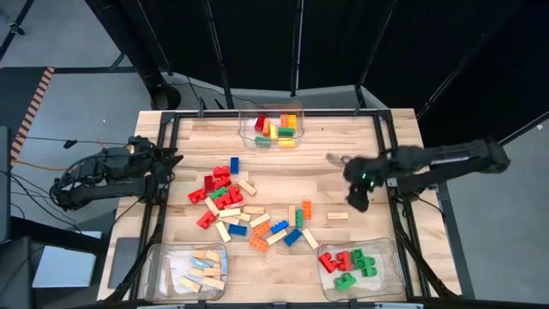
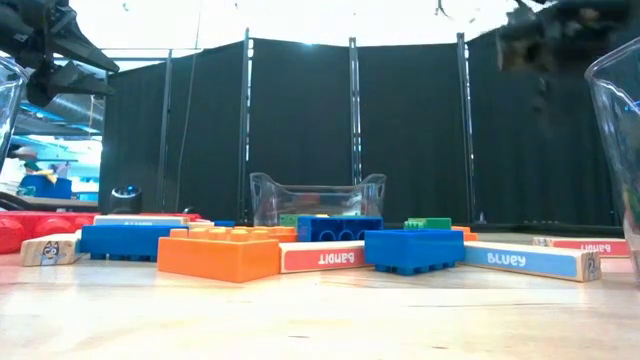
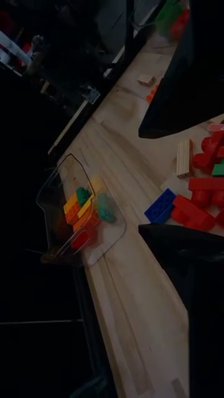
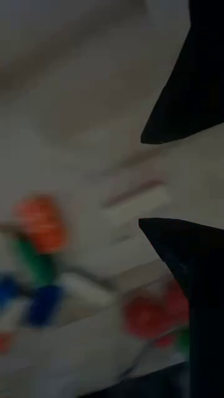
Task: Sort blocks by size
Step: Put the white block into the bottom left transparent bin
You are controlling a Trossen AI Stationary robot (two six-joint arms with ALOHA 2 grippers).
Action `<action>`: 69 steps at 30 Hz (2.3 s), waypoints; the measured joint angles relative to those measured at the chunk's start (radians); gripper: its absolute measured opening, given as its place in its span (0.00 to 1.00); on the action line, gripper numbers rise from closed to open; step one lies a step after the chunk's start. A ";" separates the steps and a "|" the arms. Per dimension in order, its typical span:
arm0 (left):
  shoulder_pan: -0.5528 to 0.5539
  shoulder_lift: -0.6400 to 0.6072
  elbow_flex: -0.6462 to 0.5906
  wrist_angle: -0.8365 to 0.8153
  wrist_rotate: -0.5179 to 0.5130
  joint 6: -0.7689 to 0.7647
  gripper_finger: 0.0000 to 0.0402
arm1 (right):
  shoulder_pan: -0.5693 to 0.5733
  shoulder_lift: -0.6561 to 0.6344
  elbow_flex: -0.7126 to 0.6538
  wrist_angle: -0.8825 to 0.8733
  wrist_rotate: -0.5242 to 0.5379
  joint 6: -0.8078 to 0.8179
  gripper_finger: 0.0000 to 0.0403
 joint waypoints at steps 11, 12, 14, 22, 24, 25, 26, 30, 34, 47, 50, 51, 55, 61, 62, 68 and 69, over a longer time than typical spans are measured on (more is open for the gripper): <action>0.000 0.000 0.000 0.000 0.000 -0.001 0.61 | 0.172 0.282 -0.067 0.195 0.052 -0.095 0.63; 0.000 0.000 0.000 0.000 0.000 -0.001 0.61 | 0.178 0.309 -0.061 0.199 0.059 -0.110 0.64; 0.000 0.000 0.000 0.000 0.000 -0.001 0.61 | 0.190 0.364 -0.049 0.201 0.063 -0.145 0.68; 0.000 0.000 0.000 0.000 0.000 -0.003 0.61 | 0.204 0.547 -0.017 0.253 0.085 -0.219 0.75; 0.000 0.000 0.000 0.000 0.000 -0.004 0.61 | 0.204 0.590 -0.012 0.273 0.096 -0.220 0.75; 0.000 0.000 0.000 0.000 0.000 -0.004 0.61 | 0.204 0.608 -0.010 0.274 0.101 -0.218 0.75; 0.000 0.000 0.000 0.000 0.000 -0.004 0.61 | 0.204 0.625 -0.008 0.272 0.106 -0.210 0.74; 0.000 0.000 0.000 0.000 -0.001 -0.004 0.61 | 0.203 0.661 0.018 0.237 0.148 -0.188 0.57; 0.000 0.000 0.000 0.000 -0.001 -0.004 0.61 | 0.203 0.642 0.035 0.216 0.178 -0.193 0.27; 0.000 0.000 0.000 -0.002 -0.002 -0.004 0.61 | 0.163 0.598 0.249 0.350 0.273 -0.123 0.30; 0.000 0.000 0.000 -0.002 -0.002 -0.004 0.61 | 0.152 0.617 0.336 0.574 0.308 -0.138 0.30; 0.000 0.000 0.000 -0.002 -0.003 -0.004 0.61 | 0.147 0.630 0.362 0.656 0.312 -0.152 0.30; 0.000 0.001 0.000 -0.003 -0.003 -0.004 0.61 | 0.142 0.741 0.498 0.836 0.329 -0.251 0.30; 0.000 0.000 0.000 -0.004 -0.005 -0.004 0.61 | 0.145 1.028 0.856 0.883 0.228 -0.376 0.30; 0.000 0.000 0.000 -0.004 -0.005 -0.004 0.61 | 0.148 1.076 0.930 0.888 0.199 -0.384 0.30; 0.000 0.000 0.000 -0.003 -0.004 -0.004 0.61 | 0.162 1.301 1.272 0.882 0.046 -0.429 0.30; 0.000 0.000 0.000 -0.004 -0.004 -0.004 0.61 | 0.166 1.335 1.317 0.880 0.030 -0.428 0.30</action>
